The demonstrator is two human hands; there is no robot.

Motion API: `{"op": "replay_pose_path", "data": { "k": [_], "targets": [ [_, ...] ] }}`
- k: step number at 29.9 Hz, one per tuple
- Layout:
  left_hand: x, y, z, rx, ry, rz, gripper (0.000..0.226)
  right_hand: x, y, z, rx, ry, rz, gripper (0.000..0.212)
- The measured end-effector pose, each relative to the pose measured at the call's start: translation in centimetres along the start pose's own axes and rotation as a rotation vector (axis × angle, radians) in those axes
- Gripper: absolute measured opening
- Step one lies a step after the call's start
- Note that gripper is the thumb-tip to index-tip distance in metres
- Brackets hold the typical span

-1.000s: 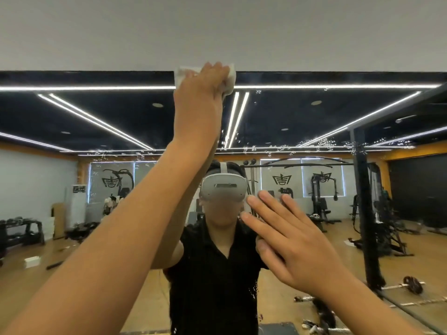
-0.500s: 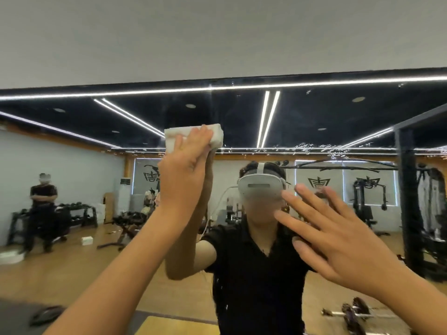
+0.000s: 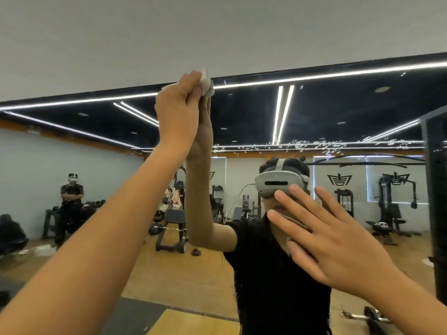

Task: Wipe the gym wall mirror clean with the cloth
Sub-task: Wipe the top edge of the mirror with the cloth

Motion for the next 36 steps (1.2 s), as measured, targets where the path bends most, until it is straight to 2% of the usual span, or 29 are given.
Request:
{"op": "replay_pose_path", "data": {
  "k": [6,9,12,15,17,21,27,33,36],
  "targets": [
    [1.0,8.2,-0.7,-0.054,0.02,0.059,0.028,-0.1,0.0,-0.1,0.017,0.01,0.014,0.059],
    [0.7,10.7,0.2,-0.038,0.114,0.037,0.034,-0.2,0.0,-0.2,-0.002,0.027,0.017,0.06],
    [0.9,7.2,1.5,0.001,0.163,-0.029,0.033,-0.2,0.0,-0.1,0.002,0.025,0.022,0.06],
    [1.9,1.4,1.8,0.01,0.043,-0.064,0.03,-0.2,0.0,-0.1,0.009,0.017,0.02,0.061],
    [2.4,-0.3,1.7,0.001,0.044,-0.048,0.028,-0.2,0.0,-0.2,0.012,0.019,0.022,0.06],
    [2.0,1.5,1.0,-0.122,0.01,-0.01,0.032,-0.3,0.0,0.0,0.013,0.026,0.029,0.06],
    [3.1,8.6,-0.3,-0.213,0.136,0.014,0.038,-0.2,0.0,-0.2,0.01,0.024,0.019,0.06],
    [2.0,3.0,-0.4,-0.136,-0.005,-0.015,0.037,-0.2,0.0,-0.2,-0.001,0.021,0.026,0.059],
    [-0.7,0.6,-1.8,-0.054,-0.029,-0.009,0.028,-0.3,0.0,-0.2,0.007,0.015,0.028,0.059]
  ]
}}
Point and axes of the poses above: each hand's wrist, its own y-axis away from the middle knuckle, its own z-axis out of the palm, x = y × z, the point moved 3 cm from there along -y, towards the middle knuckle, and after that the axes turned 11 degrees about z, right-handed, at the moved point
